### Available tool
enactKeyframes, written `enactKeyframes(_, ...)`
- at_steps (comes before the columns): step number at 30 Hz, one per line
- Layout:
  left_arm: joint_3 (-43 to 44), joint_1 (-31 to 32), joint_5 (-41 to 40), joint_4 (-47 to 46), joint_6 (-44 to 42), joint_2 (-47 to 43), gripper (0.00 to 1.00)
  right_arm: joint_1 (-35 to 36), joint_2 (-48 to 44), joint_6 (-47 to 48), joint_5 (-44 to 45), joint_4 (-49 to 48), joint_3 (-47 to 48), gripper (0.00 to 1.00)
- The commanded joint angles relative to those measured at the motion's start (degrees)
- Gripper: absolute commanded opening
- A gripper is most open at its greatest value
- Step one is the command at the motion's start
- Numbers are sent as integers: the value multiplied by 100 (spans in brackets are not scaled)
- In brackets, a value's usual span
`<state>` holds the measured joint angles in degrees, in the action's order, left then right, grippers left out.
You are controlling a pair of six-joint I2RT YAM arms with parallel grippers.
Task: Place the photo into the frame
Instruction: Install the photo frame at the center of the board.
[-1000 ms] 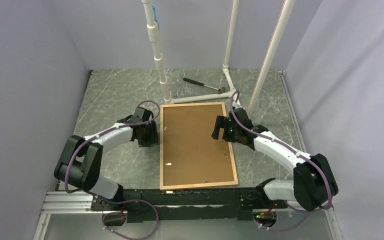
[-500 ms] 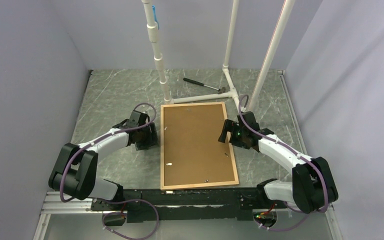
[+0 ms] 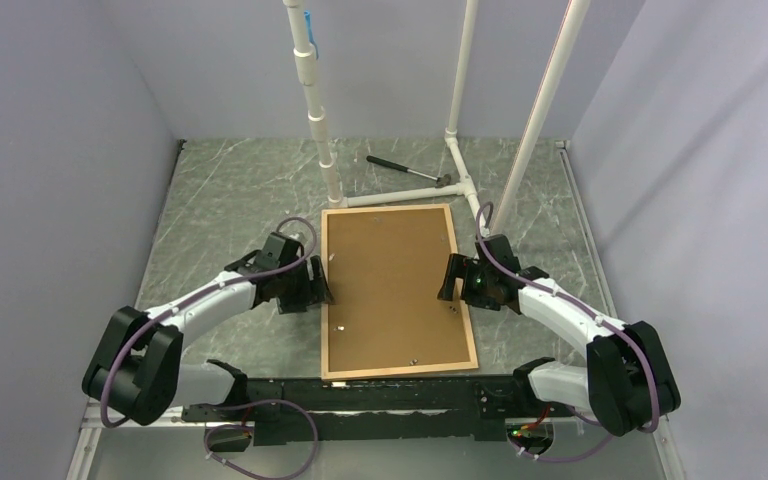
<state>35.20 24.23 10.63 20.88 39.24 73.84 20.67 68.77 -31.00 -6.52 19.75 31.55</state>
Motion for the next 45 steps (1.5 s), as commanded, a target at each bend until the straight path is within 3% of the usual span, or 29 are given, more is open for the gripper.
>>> enactKeyframes(1, 24, 454, -114, 139, 294, -180, 77, 5, -92, 98, -82, -29, -117, 91)
enactKeyframes(10, 571, 1860, -1141, 832, 821, 315, 76, 5, -19, 147, -7, 38, -1, 89)
enactKeyframes(18, 1273, 2486, -2138, 1869, 1095, 1094, 69, 7, 12, 165, -50, 23, 6, 89)
enactKeyframes(25, 1194, 2604, -2256, 2018, 1090, 1011, 67, 7, 57, 198, -50, 14, 28, 89)
enactKeyframes(30, 1062, 2601, -2265, 1985, 1045, 826, 57, 7, 124, 203, -46, -25, 49, 89)
enactKeyframes(42, 1356, 2565, -2791, 2049, 1301, 1278, 49, 7, 175, 178, -112, -96, 36, 89)
enactKeyframes(45, 1384, 2476, -2896, 2079, 1410, 1204, 43, 12, 154, 182, -112, -94, 28, 89)
